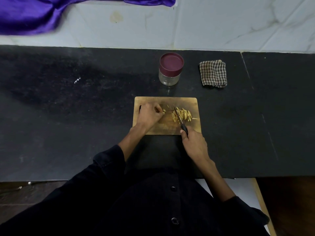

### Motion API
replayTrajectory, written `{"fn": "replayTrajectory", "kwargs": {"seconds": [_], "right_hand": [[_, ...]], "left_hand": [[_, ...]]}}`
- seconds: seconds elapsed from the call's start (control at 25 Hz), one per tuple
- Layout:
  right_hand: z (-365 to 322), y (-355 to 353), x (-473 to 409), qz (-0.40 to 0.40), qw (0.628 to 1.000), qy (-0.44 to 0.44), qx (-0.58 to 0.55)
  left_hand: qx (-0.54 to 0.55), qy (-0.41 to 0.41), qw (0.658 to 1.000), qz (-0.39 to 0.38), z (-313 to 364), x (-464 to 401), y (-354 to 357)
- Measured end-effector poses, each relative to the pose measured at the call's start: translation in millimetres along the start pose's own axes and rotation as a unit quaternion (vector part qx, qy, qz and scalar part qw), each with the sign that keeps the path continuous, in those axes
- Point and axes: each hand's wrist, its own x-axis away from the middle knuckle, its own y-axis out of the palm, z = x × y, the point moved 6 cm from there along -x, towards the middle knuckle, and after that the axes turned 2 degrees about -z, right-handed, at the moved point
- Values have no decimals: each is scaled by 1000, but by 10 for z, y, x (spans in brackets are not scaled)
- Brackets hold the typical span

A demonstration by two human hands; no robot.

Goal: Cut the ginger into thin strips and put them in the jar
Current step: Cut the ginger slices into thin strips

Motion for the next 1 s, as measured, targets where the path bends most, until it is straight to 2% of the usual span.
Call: {"fn": "replayTrajectory", "kwargs": {"seconds": [0.24,0.4,0.6,1.0], "right_hand": [[10,1,6,-1,1000,-1,-3],[5,-12,4,0,1000,-1,-3],[7,-11,8,1,1000,-6,-5],[8,-3,-4,-2,1000,-2,0]], "left_hand": [[-9,-8,998,-65,9,-50,175],[-65,18,996,-60,43,-117,215],[-91,14,996,16,46,-135,109],[-119,-25,992,-44,57,-261,188]]}}
